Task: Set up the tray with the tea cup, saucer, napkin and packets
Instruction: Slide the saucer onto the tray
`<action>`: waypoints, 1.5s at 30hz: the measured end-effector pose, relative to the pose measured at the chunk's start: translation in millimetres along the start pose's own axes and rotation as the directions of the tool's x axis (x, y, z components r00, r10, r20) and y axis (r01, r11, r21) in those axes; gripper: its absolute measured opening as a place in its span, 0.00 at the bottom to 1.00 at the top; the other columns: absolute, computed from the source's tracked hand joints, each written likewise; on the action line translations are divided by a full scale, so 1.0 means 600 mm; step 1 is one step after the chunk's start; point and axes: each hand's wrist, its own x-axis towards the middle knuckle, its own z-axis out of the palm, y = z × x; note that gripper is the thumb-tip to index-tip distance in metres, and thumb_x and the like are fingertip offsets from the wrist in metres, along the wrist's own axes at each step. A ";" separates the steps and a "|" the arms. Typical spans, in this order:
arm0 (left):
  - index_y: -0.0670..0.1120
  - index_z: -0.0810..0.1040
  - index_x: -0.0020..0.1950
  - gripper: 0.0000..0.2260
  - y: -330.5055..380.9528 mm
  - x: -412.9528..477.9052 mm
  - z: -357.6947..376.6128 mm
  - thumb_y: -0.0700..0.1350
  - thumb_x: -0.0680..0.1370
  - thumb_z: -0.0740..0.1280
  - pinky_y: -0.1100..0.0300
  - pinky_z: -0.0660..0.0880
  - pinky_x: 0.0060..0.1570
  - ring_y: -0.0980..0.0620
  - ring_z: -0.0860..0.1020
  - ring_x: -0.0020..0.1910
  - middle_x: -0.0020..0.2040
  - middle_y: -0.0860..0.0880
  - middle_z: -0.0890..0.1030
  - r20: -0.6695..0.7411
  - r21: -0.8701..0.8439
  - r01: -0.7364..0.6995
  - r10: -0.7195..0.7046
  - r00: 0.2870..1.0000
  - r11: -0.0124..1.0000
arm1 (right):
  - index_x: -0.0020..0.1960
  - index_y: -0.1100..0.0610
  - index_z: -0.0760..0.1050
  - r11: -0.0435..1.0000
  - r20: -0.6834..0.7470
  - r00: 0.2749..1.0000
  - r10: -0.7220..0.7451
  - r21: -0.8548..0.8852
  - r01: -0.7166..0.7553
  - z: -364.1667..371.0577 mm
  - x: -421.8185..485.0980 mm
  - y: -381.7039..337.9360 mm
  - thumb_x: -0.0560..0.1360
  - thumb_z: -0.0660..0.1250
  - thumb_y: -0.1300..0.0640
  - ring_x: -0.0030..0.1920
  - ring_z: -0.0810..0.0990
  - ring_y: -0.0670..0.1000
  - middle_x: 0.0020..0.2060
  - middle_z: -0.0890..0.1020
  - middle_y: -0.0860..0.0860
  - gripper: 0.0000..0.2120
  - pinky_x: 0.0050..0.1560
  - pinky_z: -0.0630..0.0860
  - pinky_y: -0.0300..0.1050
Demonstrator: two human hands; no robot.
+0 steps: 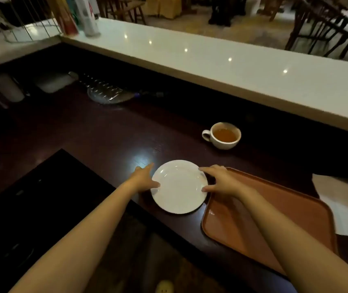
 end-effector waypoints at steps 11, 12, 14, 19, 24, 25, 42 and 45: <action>0.50 0.70 0.64 0.22 -0.004 0.024 0.037 0.41 0.71 0.68 0.56 0.70 0.51 0.41 0.73 0.55 0.58 0.40 0.69 -0.106 -0.089 -0.099 0.090 0.990 0.991 | 0.72 0.53 0.58 1.000 -0.015 0.999 0.029 0.001 -0.029 0.012 0.037 -0.023 0.69 0.70 0.56 0.59 0.69 0.57 0.60 0.66 0.57 0.35 0.59 0.65 0.42; 0.50 0.69 0.65 0.24 -0.003 0.022 0.038 0.41 0.71 0.68 0.57 0.69 0.51 0.41 0.72 0.55 0.58 0.40 0.69 -0.119 -0.095 -0.111 0.099 0.988 0.989 | 0.73 0.53 0.57 0.999 -0.012 0.999 0.031 0.005 -0.031 0.014 0.039 -0.023 0.70 0.70 0.56 0.60 0.69 0.57 0.61 0.66 0.57 0.36 0.59 0.65 0.43; 0.52 0.68 0.67 0.26 -0.003 0.018 0.040 0.40 0.71 0.68 0.59 0.67 0.49 0.43 0.72 0.53 0.56 0.42 0.69 -0.152 -0.114 -0.130 0.112 0.982 0.985 | 0.73 0.54 0.57 0.999 -0.006 0.999 0.032 0.005 -0.032 0.010 0.037 -0.026 0.70 0.70 0.56 0.60 0.69 0.56 0.61 0.66 0.58 0.36 0.60 0.65 0.43; 0.51 0.67 0.68 0.27 0.005 0.014 0.026 0.40 0.70 0.68 0.60 0.67 0.48 0.47 0.72 0.50 0.54 0.45 0.67 -0.232 -0.150 -0.176 0.138 0.963 0.973 | 0.73 0.54 0.57 0.999 -0.070 0.997 0.020 0.048 -0.017 -0.013 0.025 -0.034 0.70 0.70 0.56 0.60 0.68 0.55 0.61 0.65 0.57 0.36 0.57 0.64 0.40; 0.51 0.65 0.70 0.32 0.049 0.007 0.016 0.42 0.68 0.72 0.60 0.66 0.51 0.45 0.72 0.57 0.61 0.43 0.68 -0.273 -0.123 -0.240 0.200 0.941 0.963 | 0.73 0.53 0.57 0.997 -0.146 0.988 0.045 0.071 -0.035 -0.041 -0.003 -0.018 0.70 0.69 0.56 0.55 0.67 0.50 0.60 0.65 0.56 0.36 0.55 0.64 0.39; 0.51 0.65 0.69 0.31 0.062 0.003 0.018 0.42 0.68 0.71 0.59 0.66 0.50 0.45 0.72 0.56 0.60 0.44 0.68 -0.285 -0.120 -0.251 0.209 0.936 0.961 | 0.73 0.53 0.56 0.996 -0.158 0.986 0.061 0.073 -0.050 -0.044 -0.012 -0.013 0.70 0.69 0.55 0.54 0.67 0.49 0.61 0.65 0.55 0.36 0.56 0.65 0.40; 0.49 0.65 0.68 0.26 0.225 -0.063 0.185 0.42 0.71 0.69 0.51 0.70 0.57 0.42 0.69 0.59 0.60 0.44 0.69 -0.185 0.044 -0.370 0.372 0.910 0.928 | 0.74 0.53 0.53 0.957 -0.177 0.940 0.291 0.071 -0.283 -0.022 -0.220 0.140 0.71 0.68 0.54 0.69 0.63 0.58 0.71 0.59 0.57 0.36 0.69 0.62 0.50; 0.48 0.63 0.70 0.27 0.235 -0.064 0.202 0.43 0.73 0.68 0.50 0.70 0.58 0.42 0.68 0.60 0.62 0.44 0.68 -0.160 0.089 -0.369 0.379 0.912 0.925 | 0.74 0.52 0.52 0.952 -0.169 0.937 0.304 0.082 -0.294 -0.019 -0.235 0.155 0.71 0.68 0.54 0.71 0.61 0.58 0.73 0.57 0.57 0.37 0.69 0.62 0.51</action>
